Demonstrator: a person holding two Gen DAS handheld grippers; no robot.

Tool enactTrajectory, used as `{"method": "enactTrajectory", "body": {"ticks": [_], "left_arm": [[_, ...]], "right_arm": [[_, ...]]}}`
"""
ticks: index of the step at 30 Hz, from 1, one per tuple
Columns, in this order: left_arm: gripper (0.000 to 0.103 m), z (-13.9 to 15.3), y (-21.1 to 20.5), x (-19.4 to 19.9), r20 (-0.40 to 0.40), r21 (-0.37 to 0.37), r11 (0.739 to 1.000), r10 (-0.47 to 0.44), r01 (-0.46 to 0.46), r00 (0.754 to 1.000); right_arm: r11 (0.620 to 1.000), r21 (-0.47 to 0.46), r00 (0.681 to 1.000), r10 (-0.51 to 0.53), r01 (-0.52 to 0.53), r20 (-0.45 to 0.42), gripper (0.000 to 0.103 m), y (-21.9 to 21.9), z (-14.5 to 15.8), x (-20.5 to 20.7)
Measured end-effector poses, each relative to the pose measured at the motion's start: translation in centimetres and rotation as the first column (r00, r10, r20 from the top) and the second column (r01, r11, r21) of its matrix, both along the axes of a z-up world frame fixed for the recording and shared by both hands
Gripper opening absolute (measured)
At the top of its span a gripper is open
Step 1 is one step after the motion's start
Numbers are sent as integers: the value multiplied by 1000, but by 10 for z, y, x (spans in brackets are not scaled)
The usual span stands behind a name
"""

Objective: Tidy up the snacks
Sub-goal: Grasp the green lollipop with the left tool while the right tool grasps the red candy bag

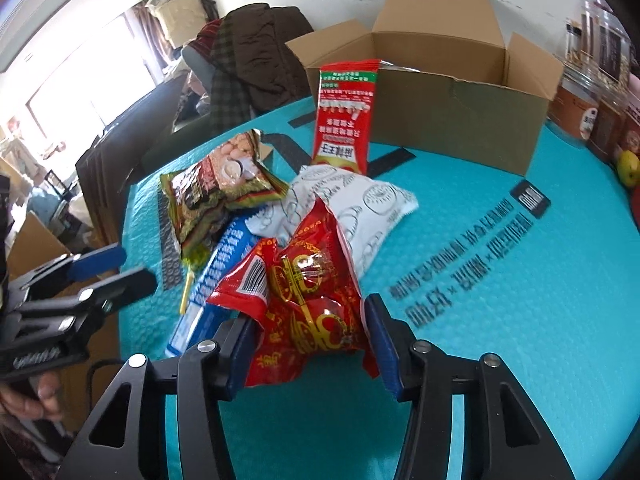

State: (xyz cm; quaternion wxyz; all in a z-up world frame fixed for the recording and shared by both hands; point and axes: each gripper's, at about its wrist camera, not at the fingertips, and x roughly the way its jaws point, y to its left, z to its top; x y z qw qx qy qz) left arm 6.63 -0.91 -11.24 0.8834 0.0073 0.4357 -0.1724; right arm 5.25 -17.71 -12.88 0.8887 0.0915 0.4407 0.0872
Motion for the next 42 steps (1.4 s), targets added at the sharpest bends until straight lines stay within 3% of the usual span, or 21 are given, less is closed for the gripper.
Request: {"method": "enactTrajectory", "body": {"ticks": [8, 12, 14, 16, 24, 28, 42], "left_arm": [[71, -24, -5, 22, -56, 1, 1000, 12, -12, 998], [40, -34, -8, 29, -88, 8, 1000, 10, -9, 996], [38, -34, -12, 30, -72, 31, 999, -5, 7, 997], [25, -36, -13, 31, -59, 44, 999, -11, 13, 998], [24, -33, -7, 22, -96, 4, 997, -75, 76, 993], [24, -32, -8, 11, -128, -9, 991, -131, 131, 983], [26, -35, -28, 20, -53, 107, 984, -135, 140, 989]], "right_arm": [[1000, 9, 999, 2, -1, -37, 52, -6, -1, -16], [1000, 27, 999, -1, 2, -41, 59, -7, -3, -14], [1000, 24, 999, 5, -4, -39, 63, -5, -4, -13], [1000, 13, 999, 10, -10, -36, 68, -3, -4, -12], [1000, -12, 999, 17, -17, -46, 81, 2, -9, -1], [999, -34, 999, 22, -23, -44, 83, 3, -13, 0], [995, -93, 998, 22, -27, -54, 84, 10, -23, 0]]}}
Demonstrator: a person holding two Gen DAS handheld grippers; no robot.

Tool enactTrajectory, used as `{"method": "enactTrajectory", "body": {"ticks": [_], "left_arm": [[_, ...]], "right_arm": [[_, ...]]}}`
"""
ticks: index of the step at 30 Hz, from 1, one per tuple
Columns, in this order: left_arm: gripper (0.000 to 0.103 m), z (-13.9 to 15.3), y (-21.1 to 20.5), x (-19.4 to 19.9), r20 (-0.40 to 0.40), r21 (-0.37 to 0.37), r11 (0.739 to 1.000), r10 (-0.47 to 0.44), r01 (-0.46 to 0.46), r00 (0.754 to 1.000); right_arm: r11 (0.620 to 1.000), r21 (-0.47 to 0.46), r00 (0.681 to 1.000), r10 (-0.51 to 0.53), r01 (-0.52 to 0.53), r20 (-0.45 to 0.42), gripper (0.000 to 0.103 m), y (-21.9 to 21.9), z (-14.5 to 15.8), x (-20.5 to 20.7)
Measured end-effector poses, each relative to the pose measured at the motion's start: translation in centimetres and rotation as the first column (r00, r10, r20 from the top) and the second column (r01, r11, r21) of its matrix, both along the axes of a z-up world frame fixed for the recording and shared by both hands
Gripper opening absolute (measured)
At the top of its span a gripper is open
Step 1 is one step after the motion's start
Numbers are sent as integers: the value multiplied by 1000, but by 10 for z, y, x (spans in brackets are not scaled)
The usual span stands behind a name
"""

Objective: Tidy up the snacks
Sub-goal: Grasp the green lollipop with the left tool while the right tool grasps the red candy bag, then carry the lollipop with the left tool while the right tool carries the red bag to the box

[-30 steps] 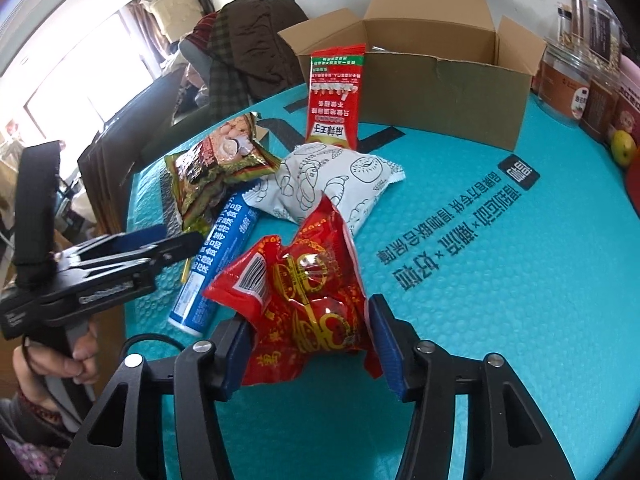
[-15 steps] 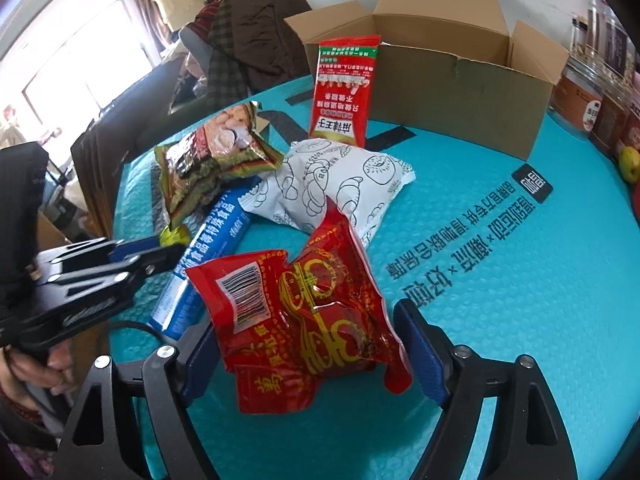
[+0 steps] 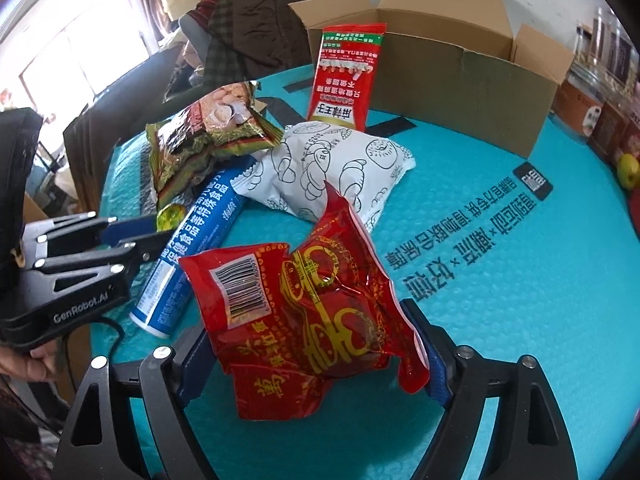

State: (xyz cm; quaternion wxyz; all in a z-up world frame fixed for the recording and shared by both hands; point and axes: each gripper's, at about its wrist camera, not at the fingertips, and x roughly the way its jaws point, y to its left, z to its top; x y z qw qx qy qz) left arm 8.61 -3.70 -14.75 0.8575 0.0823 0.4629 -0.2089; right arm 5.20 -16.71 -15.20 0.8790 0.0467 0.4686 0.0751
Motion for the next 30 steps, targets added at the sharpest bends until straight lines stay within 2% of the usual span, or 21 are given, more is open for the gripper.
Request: {"method": "enactTrajectory", "body": {"ticks": [2, 5, 8, 12, 17, 22, 30], "left_arm": [[26, 0, 0, 1, 9, -10, 1000, 1, 0, 1000], [26, 0, 6, 3, 12, -53, 999, 9, -8, 1000], [25, 0, 9, 2, 5, -72, 997, 21, -21, 1000], [24, 1, 11, -5, -3, -91, 996, 20, -20, 1000], [24, 4, 18, -17, -8, -117, 993, 26, -27, 1000], [24, 14, 24, -32, 16, -141, 990, 25, -23, 1000], [24, 39, 22, -57, 72, -186, 982, -23, 36, 997]], "right_arm": [[1000, -14, 1000, 0, 0, 4, 84, 1, 0, 0], [1000, -9, 1000, -15, 15, 20, 78, 1, 1, -3], [1000, 3, 999, -26, 26, 40, 69, -2, 4, -8], [999, 1, 996, -47, 47, 75, 52, -3, 12, -16], [998, 0, 995, -66, 66, 68, 51, -2, 13, -22], [994, 44, 992, -107, 105, 61, 51, -11, 13, -33], [988, 92, 986, -133, 124, 98, 50, -14, 25, -61]]}}
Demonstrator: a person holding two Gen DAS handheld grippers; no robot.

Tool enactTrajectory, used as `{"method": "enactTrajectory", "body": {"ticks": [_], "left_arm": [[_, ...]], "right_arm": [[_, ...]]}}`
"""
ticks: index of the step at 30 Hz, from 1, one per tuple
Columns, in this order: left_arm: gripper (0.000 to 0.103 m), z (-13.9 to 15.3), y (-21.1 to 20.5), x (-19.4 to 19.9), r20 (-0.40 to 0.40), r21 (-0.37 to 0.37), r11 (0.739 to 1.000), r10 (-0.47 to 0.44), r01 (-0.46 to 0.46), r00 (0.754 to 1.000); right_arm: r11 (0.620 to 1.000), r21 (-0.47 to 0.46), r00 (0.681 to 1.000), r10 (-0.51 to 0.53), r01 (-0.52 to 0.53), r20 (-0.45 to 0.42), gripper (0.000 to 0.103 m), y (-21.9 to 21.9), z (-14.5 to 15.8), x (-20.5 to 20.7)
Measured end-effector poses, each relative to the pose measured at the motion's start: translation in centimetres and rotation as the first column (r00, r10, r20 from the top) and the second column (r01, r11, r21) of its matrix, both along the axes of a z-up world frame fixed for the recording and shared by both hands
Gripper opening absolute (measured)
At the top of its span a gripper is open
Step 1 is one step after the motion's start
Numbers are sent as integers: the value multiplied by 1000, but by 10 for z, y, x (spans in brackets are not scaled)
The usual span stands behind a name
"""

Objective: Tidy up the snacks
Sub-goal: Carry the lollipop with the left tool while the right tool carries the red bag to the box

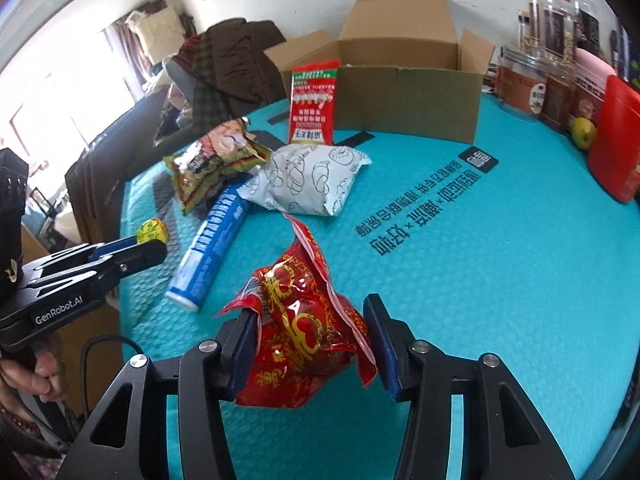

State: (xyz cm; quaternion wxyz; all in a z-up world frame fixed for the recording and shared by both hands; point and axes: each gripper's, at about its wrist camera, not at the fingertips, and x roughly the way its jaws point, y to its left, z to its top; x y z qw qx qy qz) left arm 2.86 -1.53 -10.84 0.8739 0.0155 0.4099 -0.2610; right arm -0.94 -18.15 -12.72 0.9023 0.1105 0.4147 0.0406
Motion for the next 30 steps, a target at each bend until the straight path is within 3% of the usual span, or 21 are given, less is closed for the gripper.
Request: {"method": "enactTrajectory", "body": {"ticks": [14, 30], "left_arm": [[24, 55, -26, -16, 116, -78, 993, -78, 87, 990], [24, 118, -72, 23, 240, -117, 975, -154, 186, 958]], "right_arm": [[998, 50, 988, -39, 32, 149, 50, -12, 57, -38], [997, -1, 956, -70, 74, 284, 50, -44, 129, -7]]}}
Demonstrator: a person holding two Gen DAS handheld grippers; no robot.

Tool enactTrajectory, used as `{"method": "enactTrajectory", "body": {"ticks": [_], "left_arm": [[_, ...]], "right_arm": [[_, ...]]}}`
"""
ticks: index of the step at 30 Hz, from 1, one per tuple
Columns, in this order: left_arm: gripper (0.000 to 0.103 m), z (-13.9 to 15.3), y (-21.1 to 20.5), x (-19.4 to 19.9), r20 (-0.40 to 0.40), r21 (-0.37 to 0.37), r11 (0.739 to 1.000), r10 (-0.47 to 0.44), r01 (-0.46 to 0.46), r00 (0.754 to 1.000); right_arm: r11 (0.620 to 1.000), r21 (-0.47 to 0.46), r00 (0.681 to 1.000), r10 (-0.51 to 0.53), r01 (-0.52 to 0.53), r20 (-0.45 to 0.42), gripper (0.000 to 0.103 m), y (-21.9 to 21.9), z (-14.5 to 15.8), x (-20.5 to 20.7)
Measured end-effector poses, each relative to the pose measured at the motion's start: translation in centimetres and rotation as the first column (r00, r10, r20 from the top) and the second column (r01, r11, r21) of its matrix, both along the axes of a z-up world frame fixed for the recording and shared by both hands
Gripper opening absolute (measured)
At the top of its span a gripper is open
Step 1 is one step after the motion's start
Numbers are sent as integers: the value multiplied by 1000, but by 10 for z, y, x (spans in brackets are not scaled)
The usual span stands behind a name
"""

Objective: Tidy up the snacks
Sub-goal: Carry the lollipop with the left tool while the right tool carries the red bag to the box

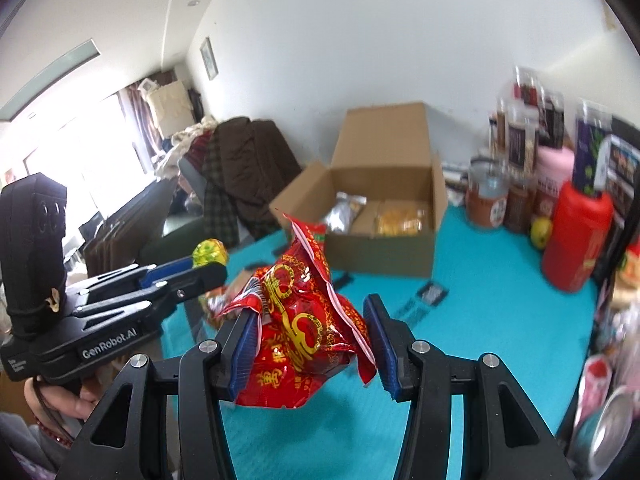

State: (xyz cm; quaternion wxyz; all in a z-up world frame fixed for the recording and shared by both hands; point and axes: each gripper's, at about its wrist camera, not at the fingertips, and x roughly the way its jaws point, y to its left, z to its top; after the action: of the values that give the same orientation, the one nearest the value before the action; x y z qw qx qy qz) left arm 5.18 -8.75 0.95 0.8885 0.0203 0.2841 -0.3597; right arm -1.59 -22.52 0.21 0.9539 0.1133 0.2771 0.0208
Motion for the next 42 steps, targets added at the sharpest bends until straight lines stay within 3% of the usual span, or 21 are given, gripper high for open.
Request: {"method": "enactTrajectory", "body": {"ticks": [10, 19, 27, 42], "left_arm": [[24, 34, -33, 56, 66, -54, 998, -10, 13, 998], [24, 38, -69, 120, 75, -61, 998, -15, 19, 997], [24, 23, -99, 184, 31, -62, 998, 17, -15, 999], [24, -35, -135, 259, -59, 49, 995, 93, -90, 994]], "right_arm": [[998, -56, 998, -14, 18, 63, 50, -28, 38, 57], [996, -80, 996, -41, 47, 78, 50, -58, 45, 123], [994, -60, 994, -85, 89, 67, 50, -94, 32, 185], [989, -6, 989, -147, 147, -5, 51, -133, -12, 255]]}}
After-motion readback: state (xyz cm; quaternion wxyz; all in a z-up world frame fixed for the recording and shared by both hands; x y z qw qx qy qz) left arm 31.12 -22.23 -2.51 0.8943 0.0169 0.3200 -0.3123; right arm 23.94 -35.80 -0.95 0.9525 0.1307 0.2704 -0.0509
